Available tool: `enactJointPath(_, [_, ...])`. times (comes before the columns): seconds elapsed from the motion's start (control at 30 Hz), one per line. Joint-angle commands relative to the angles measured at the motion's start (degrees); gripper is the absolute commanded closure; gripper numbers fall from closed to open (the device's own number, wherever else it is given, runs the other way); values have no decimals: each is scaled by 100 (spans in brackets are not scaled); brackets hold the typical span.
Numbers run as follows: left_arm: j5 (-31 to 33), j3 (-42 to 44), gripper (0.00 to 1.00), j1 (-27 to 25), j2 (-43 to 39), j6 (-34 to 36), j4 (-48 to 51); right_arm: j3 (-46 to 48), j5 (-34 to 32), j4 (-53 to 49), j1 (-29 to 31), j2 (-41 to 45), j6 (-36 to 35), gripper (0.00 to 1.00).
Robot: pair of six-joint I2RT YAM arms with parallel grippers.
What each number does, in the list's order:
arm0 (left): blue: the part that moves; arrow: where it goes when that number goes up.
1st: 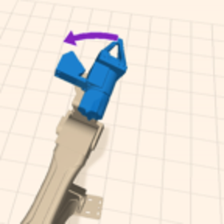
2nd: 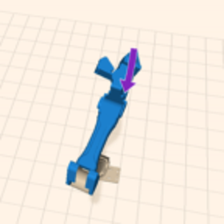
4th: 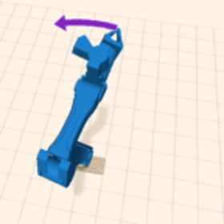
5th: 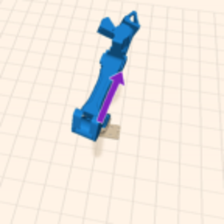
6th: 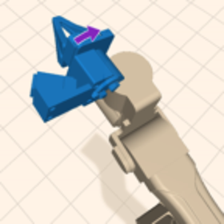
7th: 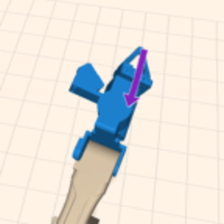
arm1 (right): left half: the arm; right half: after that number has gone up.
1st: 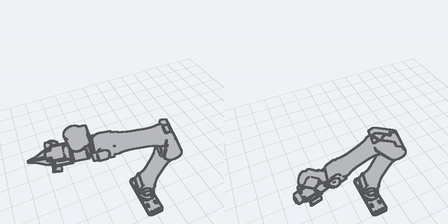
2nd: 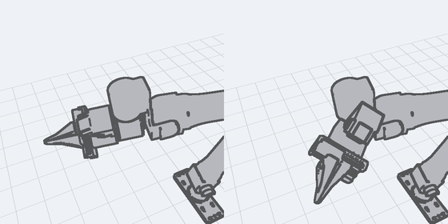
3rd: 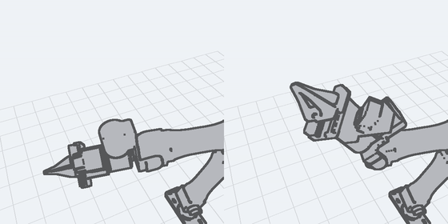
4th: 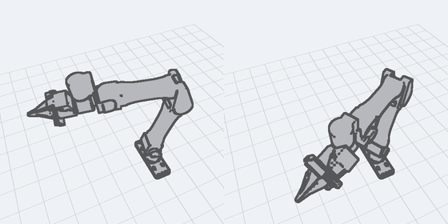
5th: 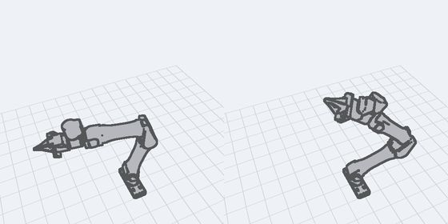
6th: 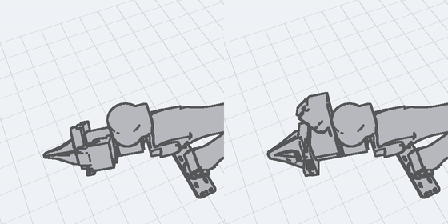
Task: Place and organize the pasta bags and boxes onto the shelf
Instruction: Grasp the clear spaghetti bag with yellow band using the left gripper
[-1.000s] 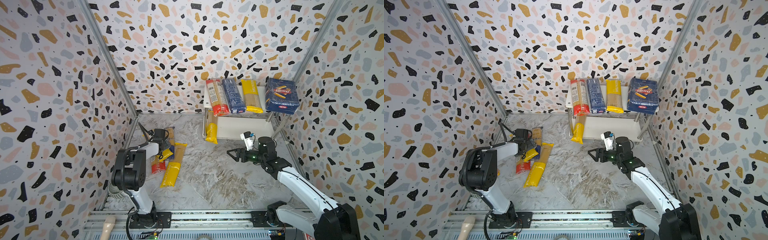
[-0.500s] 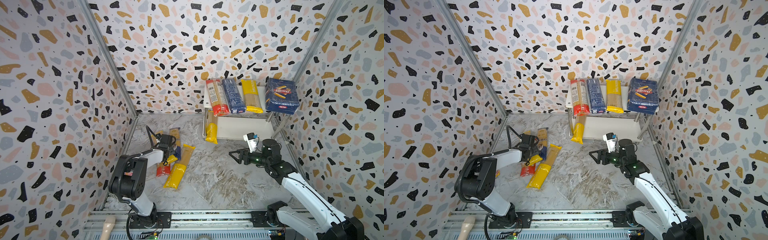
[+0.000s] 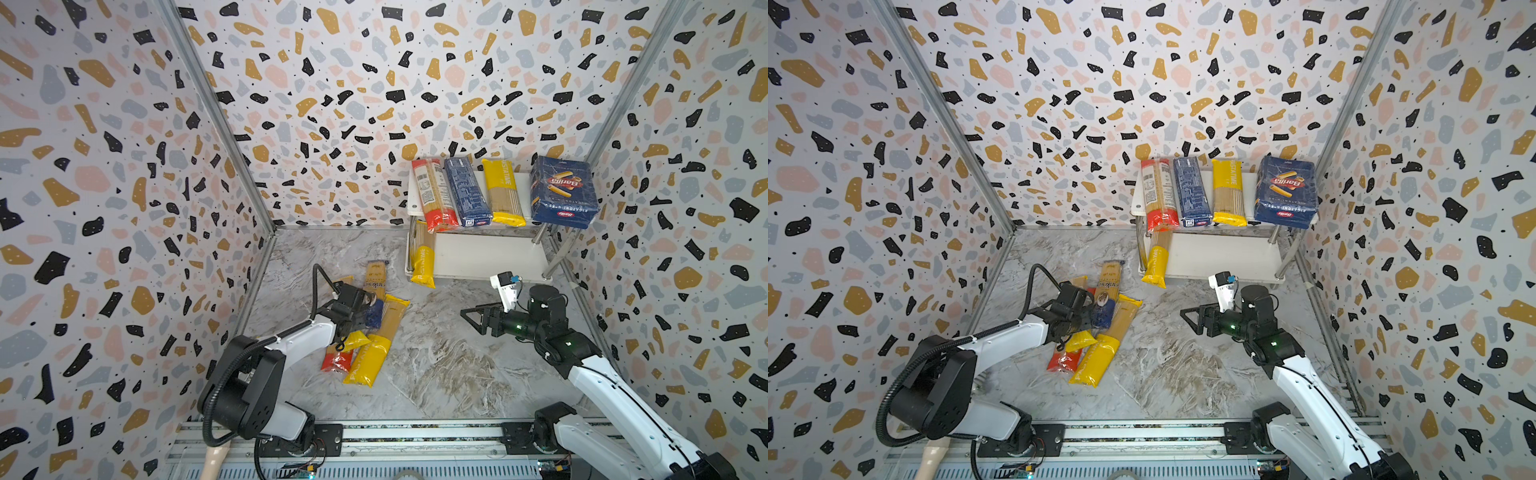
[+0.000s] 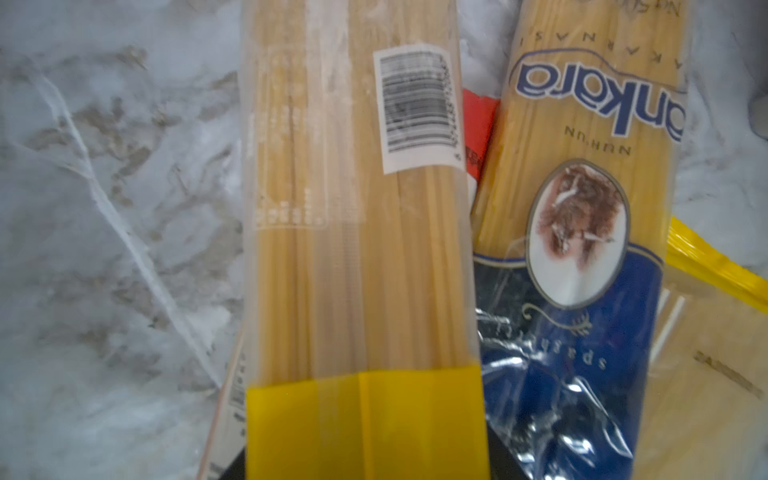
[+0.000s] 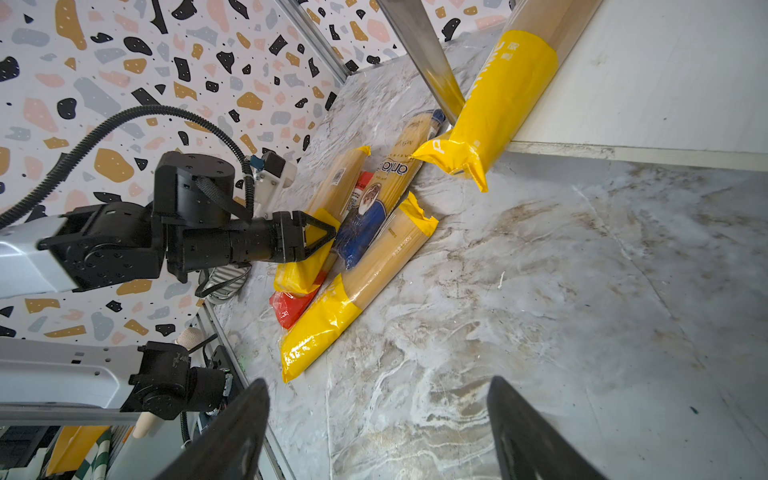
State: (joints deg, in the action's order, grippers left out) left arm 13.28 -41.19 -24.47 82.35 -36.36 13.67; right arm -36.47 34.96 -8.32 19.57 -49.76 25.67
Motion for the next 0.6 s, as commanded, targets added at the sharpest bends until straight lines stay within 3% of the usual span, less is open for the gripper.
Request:
enactJointPath(0.0, [-339,-53,94,-67,-335,148,391,8,29,-44,38,107,43,18])
enactJointPath(0.07, [-405,-96,100,-73,-460,232,477,17,20,-19,37,90,60,18])
enactJointPath(0.57, [-1313,-214,100,-82,-1496,684,693,19,-15,129,64,-156,123,18])
